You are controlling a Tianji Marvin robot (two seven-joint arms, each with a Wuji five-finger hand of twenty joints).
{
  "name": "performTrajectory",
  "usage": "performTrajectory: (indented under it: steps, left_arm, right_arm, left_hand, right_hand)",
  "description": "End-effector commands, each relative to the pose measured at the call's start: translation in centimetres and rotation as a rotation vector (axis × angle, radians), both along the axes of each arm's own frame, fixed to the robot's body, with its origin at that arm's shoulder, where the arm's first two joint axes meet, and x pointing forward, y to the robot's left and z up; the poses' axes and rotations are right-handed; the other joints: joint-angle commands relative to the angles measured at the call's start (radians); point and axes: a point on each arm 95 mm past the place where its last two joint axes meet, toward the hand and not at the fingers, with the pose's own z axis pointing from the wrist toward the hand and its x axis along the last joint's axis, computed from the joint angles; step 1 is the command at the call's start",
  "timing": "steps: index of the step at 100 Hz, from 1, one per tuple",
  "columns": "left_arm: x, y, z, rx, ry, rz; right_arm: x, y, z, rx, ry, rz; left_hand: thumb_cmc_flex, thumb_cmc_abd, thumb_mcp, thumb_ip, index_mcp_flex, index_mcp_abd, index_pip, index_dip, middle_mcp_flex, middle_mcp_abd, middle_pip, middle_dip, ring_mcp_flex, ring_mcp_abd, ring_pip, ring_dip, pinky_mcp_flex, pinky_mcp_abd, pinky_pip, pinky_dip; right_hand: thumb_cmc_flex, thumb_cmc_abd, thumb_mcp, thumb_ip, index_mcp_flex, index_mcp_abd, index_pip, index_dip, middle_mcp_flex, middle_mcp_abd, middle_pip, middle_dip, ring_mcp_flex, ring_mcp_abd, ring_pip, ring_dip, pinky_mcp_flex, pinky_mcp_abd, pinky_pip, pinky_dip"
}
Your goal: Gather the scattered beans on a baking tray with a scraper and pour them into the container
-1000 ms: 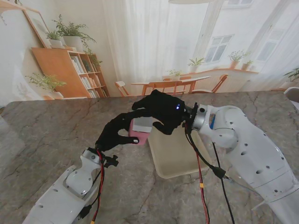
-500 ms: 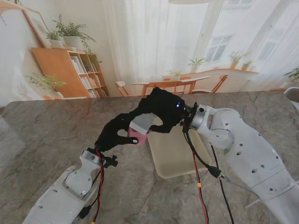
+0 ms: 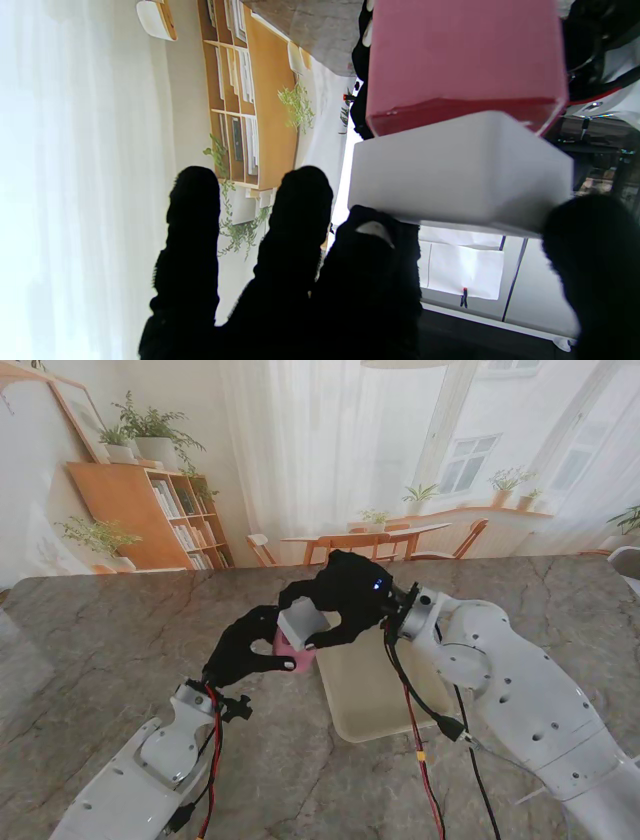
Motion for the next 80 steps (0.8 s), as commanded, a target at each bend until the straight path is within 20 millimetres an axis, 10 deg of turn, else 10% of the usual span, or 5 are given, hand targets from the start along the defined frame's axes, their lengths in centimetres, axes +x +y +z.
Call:
performTrajectory:
  steps: [1,22,43,63,80]
  left_arm:
    - [0.1,-0.3,0.7,-0.018,-0.016,0.007]
    - [0.0,-0.1,0.8,-0.015,-0.015,0.028]
    - [0.1,0.0,0.8,-0.010,-0.006,0.031]
    - [0.1,0.0,0.7,-0.005,-0.004,0.022]
    - [0.1,0.1,0.8,-0.006,-0.002,0.018]
  right_arm:
    - [-0.5,0.5,-0.9,-0.020,0.018,-0.004]
    - [-0.8,0.5,-1.5,-0.030,0.045,-0.062]
    - [-1.0,0.3,-1.4,-0.016,0.061,-0.123]
    - [-1.5,-0.1,-0.4,0.024,0.049,-0.157]
    - [-1.8,-1.3,0.8,0.062,0.052,-0.188]
  left_hand:
    - [0.267,0.246,0.272,0.034,0.071,-0.109,0.166,0.066,0.122,-0.164,0.150,0.065,0.031,-0.034,0.055,0.023,0.009,-0.037,0.034,0.003]
    - [0.267,0.248,0.272,0.034,0.068,-0.108,0.165,0.067,0.120,-0.162,0.151,0.066,0.030,-0.034,0.055,0.023,0.007,-0.037,0.034,0.003]
    - [0.267,0.247,0.273,0.034,0.068,-0.106,0.164,0.067,0.120,-0.163,0.151,0.066,0.029,-0.033,0.056,0.023,0.005,-0.037,0.035,0.003]
    - [0.267,0.246,0.272,0.033,0.071,-0.109,0.165,0.067,0.122,-0.164,0.151,0.065,0.030,-0.034,0.056,0.023,0.006,-0.036,0.035,0.003]
    - [0.267,0.244,0.274,0.034,0.074,-0.109,0.165,0.066,0.125,-0.162,0.152,0.065,0.033,-0.032,0.057,0.023,0.007,-0.036,0.035,0.003]
  right_hand:
    - [-0.011,0.136,-0.024,0.051,0.123,-0.113,0.361,0.094,0.032,-0.061,0.035,0.026,0.025,-0.061,0.043,0.026,0.015,-0.011,0.029,0.020]
    - [-0.072,0.270,-0.259,0.072,0.077,0.052,0.164,0.074,0.046,-0.011,0.072,0.037,0.029,-0.026,0.092,0.056,0.006,0.015,0.055,0.032]
    - [-0.113,0.315,-0.272,0.081,0.064,0.167,-0.060,0.036,0.004,0.079,0.039,0.030,0.002,0.028,0.100,0.063,-0.024,0.051,0.052,0.061]
    - [-0.065,0.468,-0.391,0.105,-0.107,0.312,-0.394,0.079,-0.458,0.473,-0.607,-0.255,-0.338,0.262,-0.137,0.021,-0.277,0.139,-0.108,0.069]
    - [0.018,0.541,-0.476,0.119,-0.115,0.375,-0.501,0.094,-0.572,0.611,-0.932,-0.456,-0.470,0.399,-0.447,-0.121,-0.377,0.150,-0.182,0.056]
